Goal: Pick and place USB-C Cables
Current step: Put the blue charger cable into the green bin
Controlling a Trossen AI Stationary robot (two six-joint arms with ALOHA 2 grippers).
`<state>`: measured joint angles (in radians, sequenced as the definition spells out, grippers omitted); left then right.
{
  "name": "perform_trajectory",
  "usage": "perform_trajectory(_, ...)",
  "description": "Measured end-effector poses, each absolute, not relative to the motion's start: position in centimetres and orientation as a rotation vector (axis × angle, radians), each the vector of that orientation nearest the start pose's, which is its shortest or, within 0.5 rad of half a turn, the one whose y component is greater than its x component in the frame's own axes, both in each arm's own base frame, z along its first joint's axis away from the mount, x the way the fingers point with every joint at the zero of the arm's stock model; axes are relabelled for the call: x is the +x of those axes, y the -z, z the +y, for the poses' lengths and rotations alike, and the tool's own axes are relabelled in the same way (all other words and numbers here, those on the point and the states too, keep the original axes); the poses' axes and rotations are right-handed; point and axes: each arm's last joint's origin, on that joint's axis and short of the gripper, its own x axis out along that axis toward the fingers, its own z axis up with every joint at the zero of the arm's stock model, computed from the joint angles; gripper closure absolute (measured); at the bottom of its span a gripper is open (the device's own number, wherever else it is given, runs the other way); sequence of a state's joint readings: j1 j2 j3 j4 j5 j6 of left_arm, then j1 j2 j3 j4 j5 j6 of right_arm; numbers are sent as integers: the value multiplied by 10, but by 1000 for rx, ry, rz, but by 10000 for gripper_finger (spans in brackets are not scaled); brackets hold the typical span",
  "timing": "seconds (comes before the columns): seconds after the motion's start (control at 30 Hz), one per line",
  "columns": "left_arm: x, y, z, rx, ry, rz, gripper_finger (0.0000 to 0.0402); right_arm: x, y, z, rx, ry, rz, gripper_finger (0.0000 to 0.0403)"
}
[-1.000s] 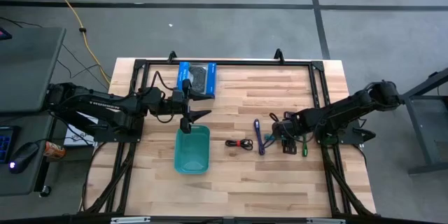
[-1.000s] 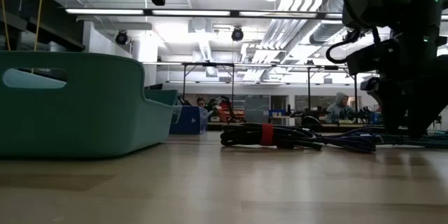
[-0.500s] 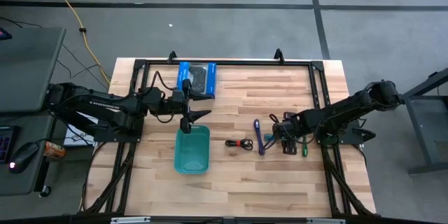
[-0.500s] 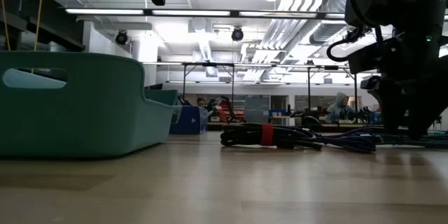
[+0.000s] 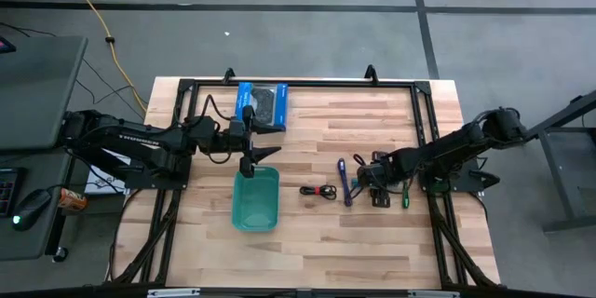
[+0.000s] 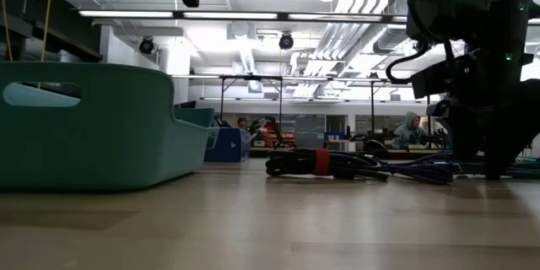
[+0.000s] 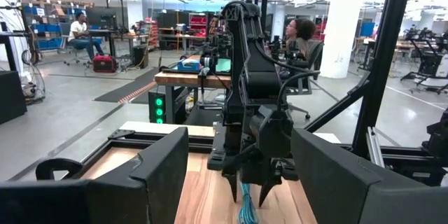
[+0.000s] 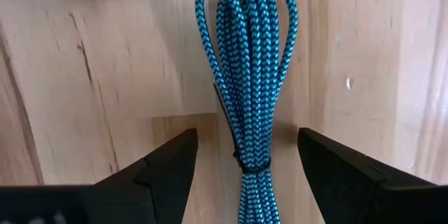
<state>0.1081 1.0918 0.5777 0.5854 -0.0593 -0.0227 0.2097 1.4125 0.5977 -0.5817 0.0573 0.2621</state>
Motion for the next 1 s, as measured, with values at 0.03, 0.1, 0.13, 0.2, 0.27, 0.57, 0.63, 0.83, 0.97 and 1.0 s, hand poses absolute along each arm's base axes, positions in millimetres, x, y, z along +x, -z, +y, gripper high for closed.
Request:
perform_trajectory(0.03,236,-276,27,-21,-167,-70,167,203,-129,42,33,54,1402,160)
perform_trajectory(0.1,236,-276,27,-21,-167,-67,167,203,-126,42,32,60,1428,160)
perform_trajectory(0.13,236,-276,27,-21,-167,-68,167,204,-125,42,35,64,1433,160)
perform_trajectory(0.2,236,-276,27,-21,-167,-67,167,204,-125,42,43,71,1437,160)
perform_trajectory(0.27,236,-276,27,-21,-167,-67,167,203,-125,42,46,73,1436,160)
perform_trajectory(0.57,236,-276,27,-21,-167,-68,167,202,-126,42,61,79,1433,160)
perform_trajectory(0.63,236,-276,27,-21,-167,-67,167,202,-125,42,62,79,1434,160)
perform_trajectory(0.83,236,-275,27,-22,-167,-60,167,201,-125,42,79,87,1436,186)
perform_trajectory(0.97,236,-275,27,-22,-167,-60,167,201,-125,42,88,78,1440,224)
perform_trajectory(1.0,236,-275,27,-22,-167,-59,167,201,-125,42,89,76,1441,235)
